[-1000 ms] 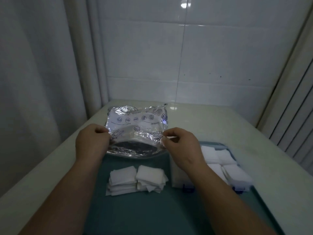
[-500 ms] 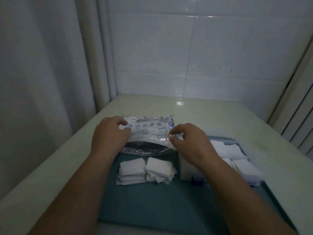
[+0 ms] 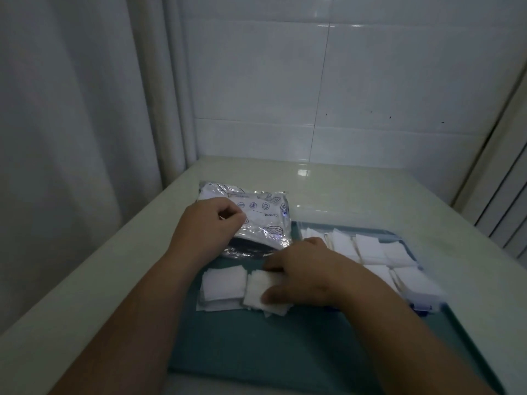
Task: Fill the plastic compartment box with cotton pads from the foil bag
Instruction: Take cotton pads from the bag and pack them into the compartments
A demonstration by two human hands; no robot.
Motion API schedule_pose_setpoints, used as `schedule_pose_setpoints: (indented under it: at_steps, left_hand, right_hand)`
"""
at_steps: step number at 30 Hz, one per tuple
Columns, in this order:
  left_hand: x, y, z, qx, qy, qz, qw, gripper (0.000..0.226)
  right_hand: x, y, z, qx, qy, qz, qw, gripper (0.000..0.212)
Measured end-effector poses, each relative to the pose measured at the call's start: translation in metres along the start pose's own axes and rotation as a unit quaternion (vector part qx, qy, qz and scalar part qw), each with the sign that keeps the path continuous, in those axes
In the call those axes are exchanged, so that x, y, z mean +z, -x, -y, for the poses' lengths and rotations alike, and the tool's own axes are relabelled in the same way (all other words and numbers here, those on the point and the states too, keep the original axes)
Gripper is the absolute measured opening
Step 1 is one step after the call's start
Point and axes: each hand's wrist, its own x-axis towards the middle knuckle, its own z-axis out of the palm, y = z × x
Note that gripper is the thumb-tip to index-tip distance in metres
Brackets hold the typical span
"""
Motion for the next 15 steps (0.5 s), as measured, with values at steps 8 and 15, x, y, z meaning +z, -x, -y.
schedule_pose_setpoints:
  at_steps: [8,15]
  left_hand:
    - [0.0006,0.0004,-0.0025,0.002,0.0,0.005,1.0,0.009]
    - [-0.0008,0.001,-0.0024,-0.005,0.003,0.007,1.0,0.008]
  right_hand:
    - [-0.0024,0.0061,0.0034,-0.01,-0.041,0.001,0.999,0.037]
    - [-0.0008,0.0087,0.0001,0.013,-0.159,-0.021,0.987,0.058]
